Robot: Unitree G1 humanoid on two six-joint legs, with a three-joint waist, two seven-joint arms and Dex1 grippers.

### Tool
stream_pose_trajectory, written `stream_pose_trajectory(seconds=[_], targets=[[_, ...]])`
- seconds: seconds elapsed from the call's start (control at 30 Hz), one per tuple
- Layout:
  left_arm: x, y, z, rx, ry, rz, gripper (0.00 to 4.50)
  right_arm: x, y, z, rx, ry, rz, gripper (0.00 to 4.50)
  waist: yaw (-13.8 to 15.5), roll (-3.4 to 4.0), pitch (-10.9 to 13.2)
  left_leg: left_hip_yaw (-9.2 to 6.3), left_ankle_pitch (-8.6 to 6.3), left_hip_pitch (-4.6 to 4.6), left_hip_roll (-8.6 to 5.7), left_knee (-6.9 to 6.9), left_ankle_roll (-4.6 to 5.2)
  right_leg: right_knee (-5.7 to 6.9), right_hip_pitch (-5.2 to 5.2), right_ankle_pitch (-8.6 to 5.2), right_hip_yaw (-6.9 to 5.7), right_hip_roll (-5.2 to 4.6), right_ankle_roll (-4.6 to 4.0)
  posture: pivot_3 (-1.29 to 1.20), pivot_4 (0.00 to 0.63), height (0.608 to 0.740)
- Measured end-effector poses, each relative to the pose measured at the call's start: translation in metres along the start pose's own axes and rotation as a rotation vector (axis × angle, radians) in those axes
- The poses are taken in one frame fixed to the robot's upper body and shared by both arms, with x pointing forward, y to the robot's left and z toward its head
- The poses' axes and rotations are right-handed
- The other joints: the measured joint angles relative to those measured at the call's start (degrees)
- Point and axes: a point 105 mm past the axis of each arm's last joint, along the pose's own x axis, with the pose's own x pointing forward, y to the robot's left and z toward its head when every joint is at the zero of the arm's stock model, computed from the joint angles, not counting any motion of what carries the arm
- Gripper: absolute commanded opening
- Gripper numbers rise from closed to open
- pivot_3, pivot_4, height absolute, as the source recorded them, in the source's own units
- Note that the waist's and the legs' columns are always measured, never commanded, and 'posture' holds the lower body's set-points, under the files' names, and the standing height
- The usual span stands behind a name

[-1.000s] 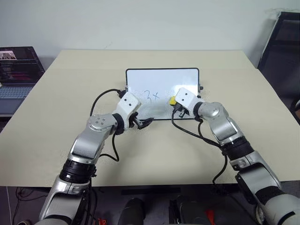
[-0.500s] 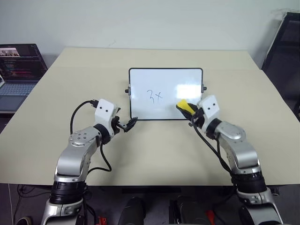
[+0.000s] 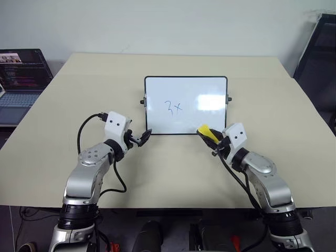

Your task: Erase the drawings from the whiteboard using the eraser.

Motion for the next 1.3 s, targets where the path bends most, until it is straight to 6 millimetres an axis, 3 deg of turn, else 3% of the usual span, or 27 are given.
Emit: stream_pose_trajectory(seconds=[0.13,0.27,0.47,0.8,1.07,1.3], targets=[[0.002,0.001,-0.001,-0.002,0.003,-0.001,4.5,0.005,0.002,0.011,-0.031,-0.024,0.008,1.09,0.0,0.0,0.0,0.01,0.0,0.0,0.01,-0.02,0.0,0.01,-0.03,0.0,-0.01,0.0,0.0,0.0,0.15,0.74],[0.005,0.0,0.008,0.019,-0.022,-0.009,4.5,0.021,-0.002,0.041,-0.14,-0.078,-0.001,1.09,0.0,0.0,0.0,0.0,0.01,0.02,0.0,-0.02,-0.01,0.01,-0.01,0.01,-0.07,0.0,0.0,0.0,0.15,0.74],[0.014,-0.013,0.008,0.097,0.031,-0.098,4.5,0.063,-0.013,0.076,-0.427,-0.044,-0.001,1.09,0.0,-0.01,0.0,0.07,0.01,0.04,-0.01,-0.17,-0.01,-0.01,-0.07,0.03,-0.15,0.0,0.01,0.0,0.15,0.74],[0.021,-0.026,0.011,0.155,0.064,-0.187,4.5,0.112,-0.003,0.067,-0.571,0.082,0.106,1.09,0.1,-0.01,0.0,0.08,0.02,-0.41,-0.03,-0.21,-0.01,0.0,-0.54,0.04,-0.17,-0.07,-0.01,0.0,0.15,0.74],[0.02,-0.026,0.009,0.151,0.085,-0.205,4.5,0.124,-0.021,0.058,-0.656,0.156,0.088,1.09,0.0,-0.01,0.0,0.08,0.02,-0.4,-0.04,-0.2,-0.01,0.0,-0.54,0.04,-0.18,-0.08,-0.01,0.0,0.15,0.74],[0.02,-0.026,0.008,0.149,0.088,-0.204,4.5,0.125,-0.015,0.049,-0.731,0.187,0.142,1.09,0.0,-0.01,0.0,0.08,0.02,-0.39,-0.04,-0.18,-0.01,0.05,-0.53,0.04,-0.18,-0.08,-0.01,0.0,0.15,0.74]])
